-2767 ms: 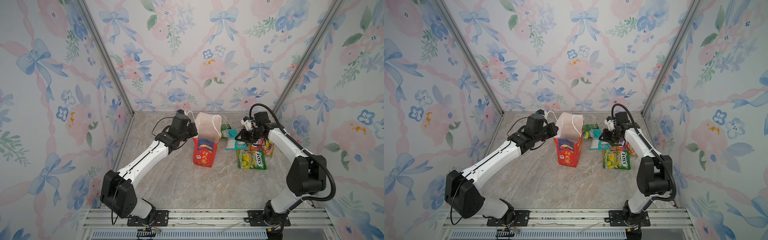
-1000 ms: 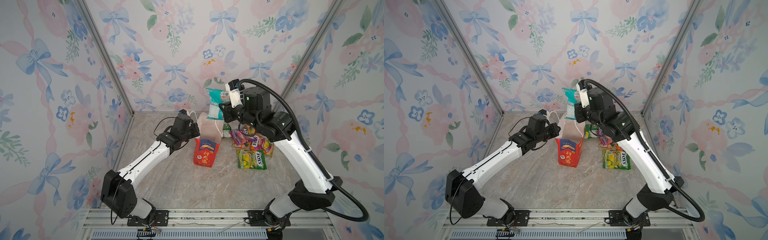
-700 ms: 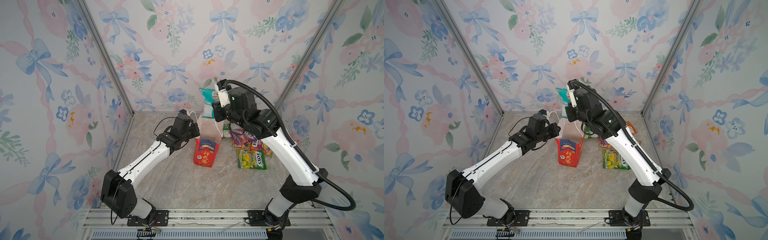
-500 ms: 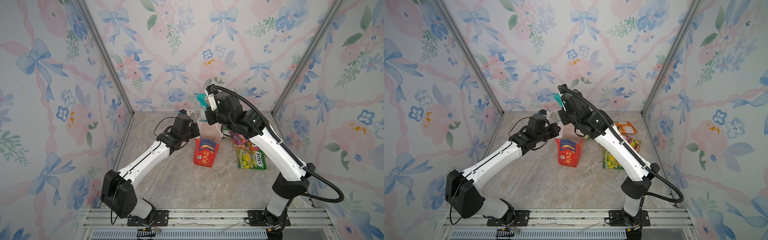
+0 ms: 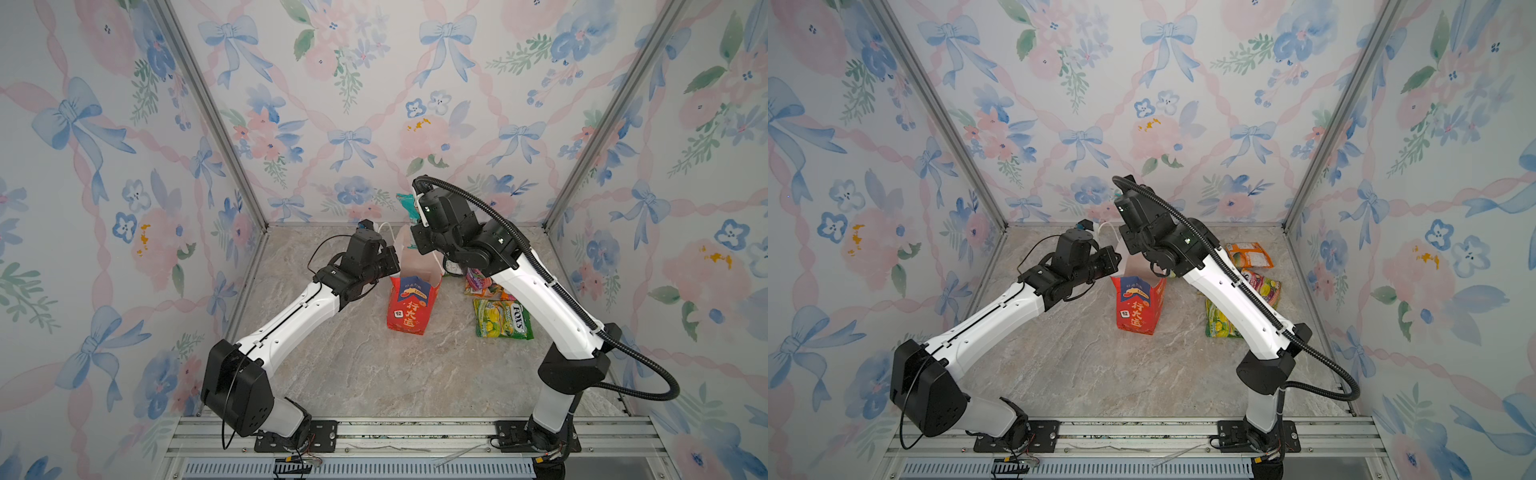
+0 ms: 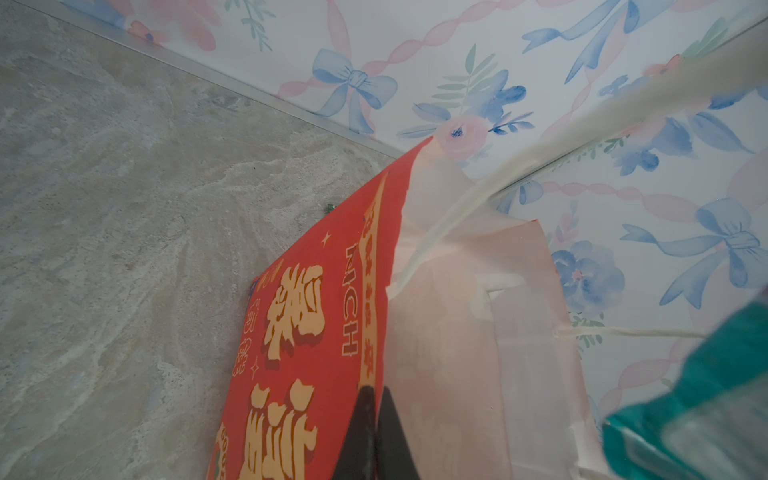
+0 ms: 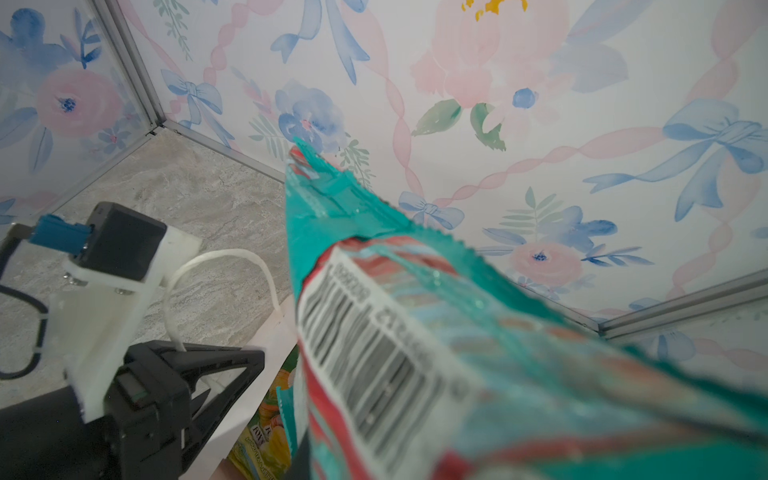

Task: Place the snacks into the paper bag
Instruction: 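Carry the teal packet with the right gripper over the bag opening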

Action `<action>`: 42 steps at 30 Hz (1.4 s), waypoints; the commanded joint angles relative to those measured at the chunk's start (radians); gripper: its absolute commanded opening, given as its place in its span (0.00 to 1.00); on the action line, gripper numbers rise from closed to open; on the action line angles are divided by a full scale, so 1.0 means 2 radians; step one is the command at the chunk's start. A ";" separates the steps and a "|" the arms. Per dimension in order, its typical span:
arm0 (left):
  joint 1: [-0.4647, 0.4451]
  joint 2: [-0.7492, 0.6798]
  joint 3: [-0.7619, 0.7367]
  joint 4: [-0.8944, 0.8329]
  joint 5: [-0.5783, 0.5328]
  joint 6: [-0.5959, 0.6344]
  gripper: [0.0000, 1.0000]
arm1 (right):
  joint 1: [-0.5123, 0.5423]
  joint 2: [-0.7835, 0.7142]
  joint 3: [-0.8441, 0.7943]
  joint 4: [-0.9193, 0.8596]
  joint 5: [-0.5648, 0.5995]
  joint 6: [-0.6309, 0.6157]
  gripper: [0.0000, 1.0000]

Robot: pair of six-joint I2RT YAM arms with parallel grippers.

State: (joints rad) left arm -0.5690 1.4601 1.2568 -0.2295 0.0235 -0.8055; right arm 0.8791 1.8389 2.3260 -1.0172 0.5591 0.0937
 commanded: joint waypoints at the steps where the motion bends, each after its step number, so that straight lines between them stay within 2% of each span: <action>1: -0.005 -0.008 -0.009 0.000 0.005 0.005 0.00 | 0.007 0.010 0.018 -0.023 0.016 0.011 0.00; 11: -0.005 -0.009 -0.011 0.002 0.006 0.004 0.00 | 0.017 0.038 0.047 -0.066 0.038 0.006 0.00; 28: -0.009 0.003 0.000 0.003 0.007 0.004 0.00 | 0.015 0.052 0.046 -0.153 0.024 0.043 0.00; 42: -0.010 0.002 -0.002 0.003 0.004 0.005 0.00 | 0.002 0.072 0.045 -0.175 0.010 0.057 0.00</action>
State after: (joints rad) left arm -0.5800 1.4578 1.2522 -0.2169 0.0235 -0.8055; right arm 0.8967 1.9736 2.3882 -1.3376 0.5793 0.1833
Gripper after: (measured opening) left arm 0.048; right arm 0.181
